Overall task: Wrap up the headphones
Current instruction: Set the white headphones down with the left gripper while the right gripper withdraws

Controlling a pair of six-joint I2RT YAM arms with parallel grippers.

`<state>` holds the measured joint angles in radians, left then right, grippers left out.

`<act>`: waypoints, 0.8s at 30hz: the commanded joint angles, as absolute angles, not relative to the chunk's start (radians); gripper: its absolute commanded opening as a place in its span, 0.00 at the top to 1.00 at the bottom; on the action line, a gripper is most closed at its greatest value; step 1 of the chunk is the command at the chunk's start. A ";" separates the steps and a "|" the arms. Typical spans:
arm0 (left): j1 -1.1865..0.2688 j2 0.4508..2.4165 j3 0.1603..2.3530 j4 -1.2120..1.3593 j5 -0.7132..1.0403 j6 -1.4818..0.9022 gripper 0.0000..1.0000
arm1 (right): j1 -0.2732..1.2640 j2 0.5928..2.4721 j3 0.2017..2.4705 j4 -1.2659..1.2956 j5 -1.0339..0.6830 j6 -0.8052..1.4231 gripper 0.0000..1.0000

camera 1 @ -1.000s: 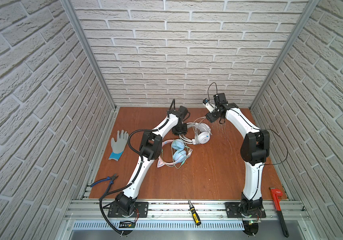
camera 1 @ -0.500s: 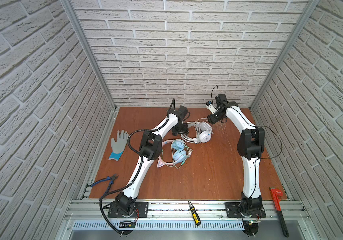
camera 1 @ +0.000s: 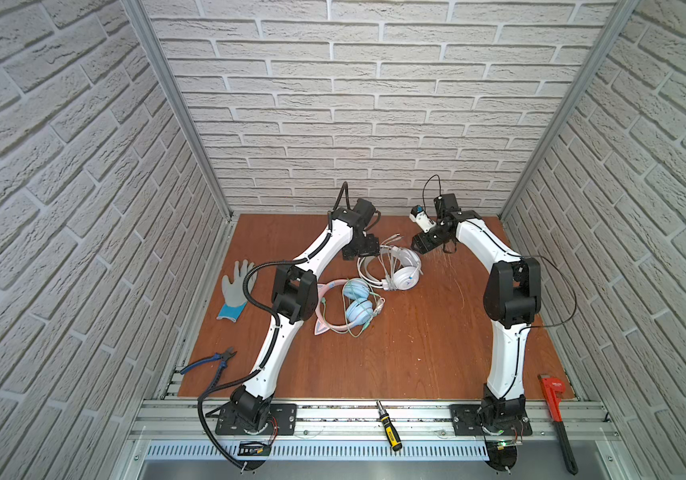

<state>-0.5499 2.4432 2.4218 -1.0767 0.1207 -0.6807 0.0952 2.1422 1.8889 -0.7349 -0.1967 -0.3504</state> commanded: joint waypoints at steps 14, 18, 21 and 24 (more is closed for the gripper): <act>-0.541 2.329 2.366 -1.029 0.132 -0.636 0.21 | 0.087 1.943 1.774 -0.549 -0.123 -0.214 0.26; -0.533 2.269 2.328 -1.032 0.103 -0.628 0.20 | 0.087 1.840 1.692 -0.482 -0.129 -0.158 0.18; -0.519 2.192 2.246 -1.024 0.083 -0.630 0.19 | 0.086 1.764 1.645 -0.477 -0.145 -0.121 0.14; -0.504 2.091 2.118 -0.994 0.063 -0.633 0.18 | 0.088 1.676 1.587 -0.480 -0.213 -0.116 0.12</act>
